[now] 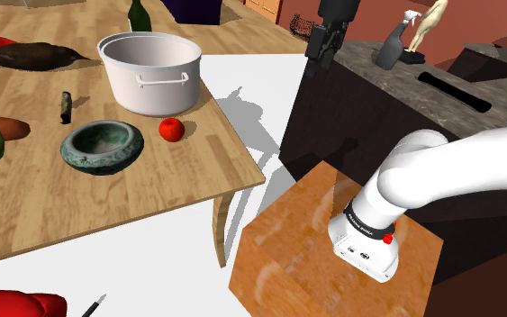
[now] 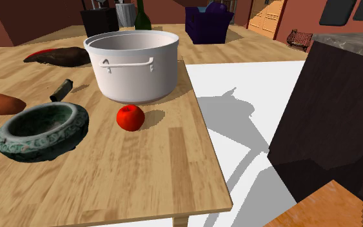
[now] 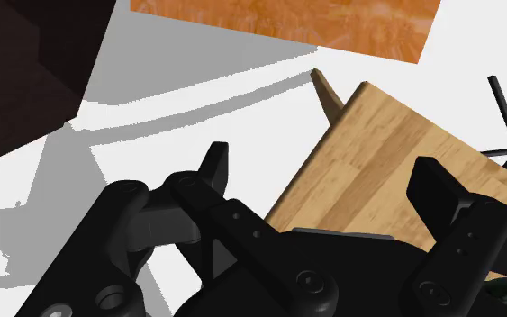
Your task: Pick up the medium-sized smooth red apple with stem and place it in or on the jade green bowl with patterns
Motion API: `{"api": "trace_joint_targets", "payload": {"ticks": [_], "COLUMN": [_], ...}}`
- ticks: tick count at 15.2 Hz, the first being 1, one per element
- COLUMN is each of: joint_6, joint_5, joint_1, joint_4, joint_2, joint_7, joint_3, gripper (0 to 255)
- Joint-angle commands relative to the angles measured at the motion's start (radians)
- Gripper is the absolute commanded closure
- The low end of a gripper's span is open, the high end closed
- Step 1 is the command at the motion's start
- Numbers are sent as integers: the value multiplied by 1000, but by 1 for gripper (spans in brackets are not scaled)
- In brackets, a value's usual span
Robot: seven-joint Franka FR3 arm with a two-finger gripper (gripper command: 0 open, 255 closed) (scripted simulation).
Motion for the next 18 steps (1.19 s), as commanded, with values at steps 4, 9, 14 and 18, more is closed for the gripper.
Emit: {"api": "trace_joint_targets", "payload": {"ticks": [4, 9, 14, 18], "joint_6": [118, 318, 517, 669], "joint_5": [37, 93, 139, 166], "joint_1": [8, 22, 36, 45], "joint_4": [-49, -102, -115, -98], "joint_2": [37, 130, 258, 380], "joint_7": [31, 75, 114, 143], "joint_3": [24, 67, 111, 145], "gripper": [0, 0, 0, 0]}}
